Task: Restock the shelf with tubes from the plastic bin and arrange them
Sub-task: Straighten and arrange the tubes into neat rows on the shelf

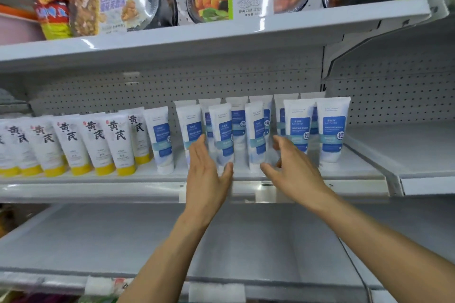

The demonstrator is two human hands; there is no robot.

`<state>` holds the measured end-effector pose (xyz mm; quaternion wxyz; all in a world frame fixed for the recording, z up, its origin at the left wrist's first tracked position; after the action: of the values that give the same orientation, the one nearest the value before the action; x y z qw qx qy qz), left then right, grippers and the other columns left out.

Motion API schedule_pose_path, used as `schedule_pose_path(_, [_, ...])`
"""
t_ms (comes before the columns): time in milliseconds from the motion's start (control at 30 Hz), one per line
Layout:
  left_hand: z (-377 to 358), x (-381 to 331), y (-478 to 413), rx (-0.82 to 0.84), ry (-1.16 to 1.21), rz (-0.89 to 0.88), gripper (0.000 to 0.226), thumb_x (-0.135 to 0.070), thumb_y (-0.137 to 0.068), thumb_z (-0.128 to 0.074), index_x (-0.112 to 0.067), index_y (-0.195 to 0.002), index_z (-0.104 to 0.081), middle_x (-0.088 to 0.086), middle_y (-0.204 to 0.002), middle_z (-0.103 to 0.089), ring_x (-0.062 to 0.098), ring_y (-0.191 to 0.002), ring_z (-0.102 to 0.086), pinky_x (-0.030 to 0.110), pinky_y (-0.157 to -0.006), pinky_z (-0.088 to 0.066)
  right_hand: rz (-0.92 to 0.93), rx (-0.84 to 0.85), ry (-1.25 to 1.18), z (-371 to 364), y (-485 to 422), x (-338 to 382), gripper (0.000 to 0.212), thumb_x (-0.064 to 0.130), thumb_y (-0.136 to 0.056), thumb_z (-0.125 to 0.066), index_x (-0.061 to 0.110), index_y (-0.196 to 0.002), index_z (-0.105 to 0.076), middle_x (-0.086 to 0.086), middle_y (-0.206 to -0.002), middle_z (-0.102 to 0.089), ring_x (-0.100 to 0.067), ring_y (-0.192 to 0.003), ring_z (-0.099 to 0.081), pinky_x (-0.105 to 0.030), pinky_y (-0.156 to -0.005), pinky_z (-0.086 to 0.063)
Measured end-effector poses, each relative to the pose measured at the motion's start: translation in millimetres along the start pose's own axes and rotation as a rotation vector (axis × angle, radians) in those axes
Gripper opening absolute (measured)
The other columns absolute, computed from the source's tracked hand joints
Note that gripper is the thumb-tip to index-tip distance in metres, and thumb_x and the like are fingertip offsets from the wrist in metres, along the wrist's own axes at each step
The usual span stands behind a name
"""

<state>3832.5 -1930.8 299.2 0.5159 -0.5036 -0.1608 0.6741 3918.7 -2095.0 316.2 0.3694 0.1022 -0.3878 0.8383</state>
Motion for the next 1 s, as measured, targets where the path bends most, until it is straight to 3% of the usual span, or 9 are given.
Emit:
schedule_pose_path(100, [-7, 8, -7, 0.123, 0.056, 0.045, 0.086, -0.028, -0.088, -0.066, -0.017, -0.151, -0.009, 0.002, -0.15, -0.036, 0.019, -0.125, -0.052, 0.024, -0.096, -0.039, -0.062, -0.02, 0.043, -15, -11, 8, 0.074, 0.039, -0.084, -0.062, 0.025, -0.144, -0.022, 0.002, -0.136, -0.052, -0.023, -0.106, -0.06, -0.042, -0.088, -0.051])
schedule_pose_path(200, [-9, 11, -15, 0.177, 0.057, 0.019, 0.08, -0.028, -0.087, -0.066, -0.019, -0.147, -0.015, 0.0, -0.137, -0.053, 0.017, -0.111, -0.061, 0.023, -0.087, -0.042, -0.123, -0.018, 0.035, -30, -19, 9, 0.084, 0.038, -0.081, -0.063, 0.026, -0.148, -0.014, 0.0, -0.132, -0.055, -0.025, -0.106, -0.061, -0.043, -0.088, -0.051])
schedule_pose_path(433, [-19, 19, -27, 0.24, 0.121, 0.0, 0.065, -0.033, -0.076, -0.073, -0.024, -0.128, -0.035, -0.005, -0.118, -0.061, 0.017, -0.102, -0.062, 0.035, -0.087, -0.051, -0.221, -0.093, 0.054, -41, -17, 10, 0.063, 0.031, -0.085, -0.064, 0.021, -0.14, -0.034, -0.003, -0.115, -0.065, -0.027, -0.099, -0.062, -0.034, -0.08, -0.048])
schedule_pose_path(600, [-26, 19, -32, 0.287, 0.164, 0.026, 0.053, -0.028, -0.079, -0.072, -0.023, -0.123, -0.043, -0.005, -0.117, -0.064, 0.017, -0.101, -0.064, 0.031, -0.087, -0.051, -0.278, -0.154, 0.116, -37, -14, 7, 0.056, 0.04, -0.081, -0.07, 0.018, -0.125, -0.044, -0.003, -0.122, -0.061, -0.026, -0.109, -0.059, -0.035, -0.084, -0.046])
schedule_pose_path(767, [-31, 12, -31, 0.349, 0.211, 0.027, 0.05, -0.026, -0.081, -0.071, -0.025, -0.123, -0.044, -0.005, -0.119, -0.064, 0.017, -0.105, -0.063, 0.036, -0.091, -0.052, -0.265, -0.168, 0.085, -34, -10, 7, 0.059, 0.044, -0.079, -0.071, 0.017, -0.123, -0.041, -0.003, -0.124, -0.06, -0.027, -0.111, -0.059, -0.037, -0.084, -0.046])
schedule_pose_path(1000, [-29, 11, -29, 0.33, 0.174, -0.009, 0.051, -0.03, -0.082, -0.07, -0.025, -0.125, -0.042, -0.006, -0.118, -0.065, 0.015, -0.101, -0.065, 0.039, -0.091, -0.053, -0.258, -0.132, 0.057, -26, -9, 1, 0.048, 0.039, -0.08, -0.069, 0.019, -0.117, -0.047, -0.001, -0.111, -0.064, -0.024, -0.098, -0.062, -0.034, -0.08, -0.05])
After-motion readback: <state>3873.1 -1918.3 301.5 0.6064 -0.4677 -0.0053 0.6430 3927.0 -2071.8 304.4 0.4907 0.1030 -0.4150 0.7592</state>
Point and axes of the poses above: each hand's wrist, its own y-axis away from the middle knuckle, its own z-axis out of the back of the hand, x = y × z, the point moved 6 cm from there along -y, towards the middle knuckle
